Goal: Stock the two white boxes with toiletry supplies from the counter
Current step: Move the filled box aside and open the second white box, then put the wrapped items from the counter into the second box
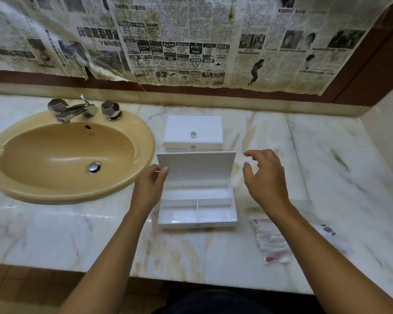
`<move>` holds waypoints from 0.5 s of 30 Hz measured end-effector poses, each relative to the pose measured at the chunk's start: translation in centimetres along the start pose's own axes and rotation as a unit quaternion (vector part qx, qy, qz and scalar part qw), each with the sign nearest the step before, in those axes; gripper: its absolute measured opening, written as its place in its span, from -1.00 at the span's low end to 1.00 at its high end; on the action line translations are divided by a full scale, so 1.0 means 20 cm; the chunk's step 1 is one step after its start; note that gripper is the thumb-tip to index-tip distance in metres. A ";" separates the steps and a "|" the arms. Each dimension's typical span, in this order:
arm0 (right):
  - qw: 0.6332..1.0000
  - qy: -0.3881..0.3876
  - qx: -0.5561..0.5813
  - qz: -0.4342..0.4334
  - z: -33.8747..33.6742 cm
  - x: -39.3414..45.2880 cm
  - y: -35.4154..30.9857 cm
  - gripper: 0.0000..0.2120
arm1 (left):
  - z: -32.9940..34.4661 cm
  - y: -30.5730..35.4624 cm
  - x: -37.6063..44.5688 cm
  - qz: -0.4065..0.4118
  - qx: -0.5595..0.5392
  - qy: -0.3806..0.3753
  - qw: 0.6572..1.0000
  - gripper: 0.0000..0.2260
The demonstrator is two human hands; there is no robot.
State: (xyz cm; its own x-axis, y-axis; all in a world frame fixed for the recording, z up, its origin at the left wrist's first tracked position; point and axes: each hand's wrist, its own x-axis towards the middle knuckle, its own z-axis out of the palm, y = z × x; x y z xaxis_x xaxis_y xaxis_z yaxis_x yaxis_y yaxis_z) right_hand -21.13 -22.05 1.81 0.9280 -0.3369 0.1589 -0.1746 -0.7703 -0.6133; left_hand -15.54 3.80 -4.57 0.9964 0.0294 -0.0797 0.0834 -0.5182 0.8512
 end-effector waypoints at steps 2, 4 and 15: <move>0.997 -0.054 -0.033 0.048 -0.02 -0.01 0.09 -0.73 | 0.02 0.00 0.00 0.007 -0.001 0.020 1.000 -0.75; 0.983 -0.133 -0.095 0.086 -0.03 -0.02 0.16 -0.70 | 0.05 0.01 -0.02 -0.005 -0.028 0.047 0.998 -0.84; 0.925 -0.279 -0.228 0.120 0.02 -0.08 0.34 -0.62 | 0.14 -0.09 -0.16 0.047 -0.067 0.086 0.993 -0.86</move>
State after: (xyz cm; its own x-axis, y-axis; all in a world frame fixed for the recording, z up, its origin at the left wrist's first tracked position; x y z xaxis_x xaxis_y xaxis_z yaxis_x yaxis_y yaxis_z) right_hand -23.71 -26.48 -2.98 0.8474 -0.2949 -0.4414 -0.4013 -0.9003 -0.1689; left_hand -18.98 2.16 -7.32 0.9870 0.1373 0.0833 -0.0204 -0.4072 0.9131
